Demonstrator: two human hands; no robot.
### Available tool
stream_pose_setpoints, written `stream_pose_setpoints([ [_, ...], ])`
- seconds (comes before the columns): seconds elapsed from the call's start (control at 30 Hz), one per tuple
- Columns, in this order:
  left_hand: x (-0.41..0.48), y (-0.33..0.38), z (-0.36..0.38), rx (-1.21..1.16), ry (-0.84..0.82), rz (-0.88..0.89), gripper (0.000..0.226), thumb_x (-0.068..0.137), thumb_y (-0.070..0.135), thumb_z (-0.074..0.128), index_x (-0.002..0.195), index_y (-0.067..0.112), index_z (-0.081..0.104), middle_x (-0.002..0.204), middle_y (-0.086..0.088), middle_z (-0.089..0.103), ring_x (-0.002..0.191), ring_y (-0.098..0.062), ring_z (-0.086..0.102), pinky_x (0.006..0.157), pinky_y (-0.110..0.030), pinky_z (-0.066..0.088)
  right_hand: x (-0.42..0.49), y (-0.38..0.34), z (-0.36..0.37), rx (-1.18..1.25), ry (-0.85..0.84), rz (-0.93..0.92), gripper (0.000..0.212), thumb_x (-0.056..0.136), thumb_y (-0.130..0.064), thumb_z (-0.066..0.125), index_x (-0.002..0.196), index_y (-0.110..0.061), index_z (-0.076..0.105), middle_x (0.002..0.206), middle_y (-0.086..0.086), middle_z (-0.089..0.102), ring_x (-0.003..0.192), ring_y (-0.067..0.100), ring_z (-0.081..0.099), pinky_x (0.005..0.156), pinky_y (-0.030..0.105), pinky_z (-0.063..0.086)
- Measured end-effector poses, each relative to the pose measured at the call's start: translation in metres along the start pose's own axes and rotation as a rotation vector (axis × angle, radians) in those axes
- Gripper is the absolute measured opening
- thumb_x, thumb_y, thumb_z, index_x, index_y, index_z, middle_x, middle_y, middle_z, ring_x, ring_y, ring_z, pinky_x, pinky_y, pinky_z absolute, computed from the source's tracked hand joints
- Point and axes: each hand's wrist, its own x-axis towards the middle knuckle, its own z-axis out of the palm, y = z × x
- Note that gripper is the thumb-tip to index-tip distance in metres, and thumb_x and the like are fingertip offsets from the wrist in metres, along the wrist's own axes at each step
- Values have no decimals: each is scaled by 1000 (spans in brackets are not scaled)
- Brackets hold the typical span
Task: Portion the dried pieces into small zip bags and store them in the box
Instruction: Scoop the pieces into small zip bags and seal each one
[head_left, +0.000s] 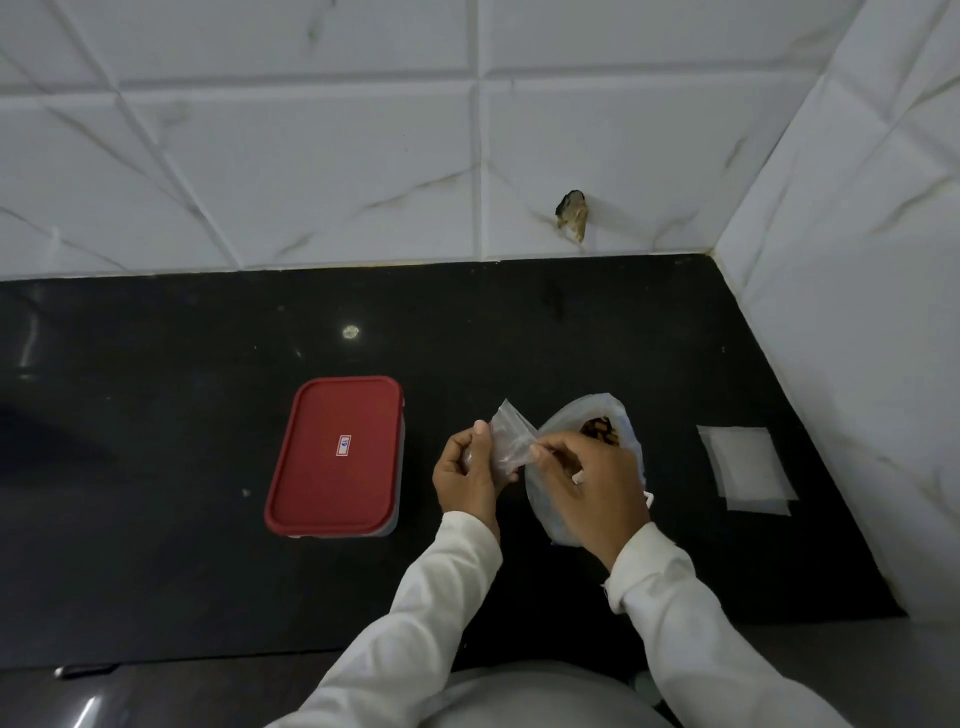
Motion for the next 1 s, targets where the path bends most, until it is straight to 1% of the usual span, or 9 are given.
stream_pose_setpoints([
  [0.17, -4, 13, 0, 138, -22, 115, 26, 92, 40, 65, 81, 17, 70, 79, 2, 67, 82, -16, 64, 82, -38, 55, 9, -8, -4, 8, 68, -17, 10, 91, -12, 59, 91, -10, 69, 70, -4, 63, 66, 11, 59, 63, 25, 48],
  [0.23, -5, 25, -4, 249, -132, 199, 29, 93, 40, 62, 75, 19, 67, 71, 4, 62, 75, -11, 59, 79, -32, 50, 16, -6, -10, 2, 32, -43, 11, 91, -11, 58, 91, -12, 69, 73, 1, 67, 68, 15, 62, 65, 31, 52],
  [0.33, -4, 49, -11, 398, -334, 289, 27, 87, 43, 63, 85, 17, 72, 79, -2, 70, 75, -11, 65, 72, -24, 53, 27, -5, -24, -57, -76, -132, 11, 94, -25, 54, 94, -25, 65, 79, -6, 65, 77, 7, 63, 73, 32, 55],
  [0.5, 6, 65, -14, 431, -541, 351, 10, 92, 9, 64, 100, 10, 71, 101, 1, 73, 100, -15, 69, 83, -26, 55, 39, -15, -35, 1, -118, -205, 10, 94, -12, 55, 94, -19, 63, 81, -9, 64, 78, 5, 64, 73, 27, 55],
  [0.67, -10, 83, -10, 495, -535, 635, 6, 90, 14, 68, 94, 16, 71, 91, 5, 74, 91, -12, 71, 81, -25, 57, 33, -33, -46, -3, 43, -316, 10, 93, -7, 57, 92, -14, 64, 84, -8, 64, 82, 4, 62, 74, 14, 49],
  [0.77, -17, 91, -9, 850, -467, 824, 5, 89, 25, 69, 92, 28, 70, 89, 14, 71, 88, -2, 69, 83, -21, 56, 34, -29, -41, -136, 100, -287, 10, 91, -11, 54, 89, -18, 62, 85, -5, 62, 81, 7, 60, 75, 24, 53],
  [0.83, -18, 91, -6, 873, -408, 828, 6, 90, 22, 69, 94, 27, 70, 89, 15, 70, 88, 2, 67, 82, -16, 54, 36, -25, -35, -125, 108, -241, 9, 90, -12, 54, 90, -16, 62, 86, -3, 63, 82, 7, 61, 77, 23, 53],
  [0.93, -16, 89, 1, 823, -363, 679, 3, 93, 23, 66, 92, 26, 66, 86, 13, 68, 85, 5, 64, 77, -9, 50, 37, -21, -27, -36, 118, -170, 14, 93, -5, 56, 89, -17, 62, 83, -8, 62, 81, 1, 61, 74, 16, 51],
  [1.0, -12, 84, 5, 757, -350, 568, 3, 95, 24, 64, 94, 22, 65, 87, 8, 69, 83, 2, 65, 73, -10, 51, 37, -16, -21, 57, 122, -65, 9, 96, -14, 55, 96, -21, 60, 87, -12, 63, 84, -1, 62, 73, 15, 49],
])
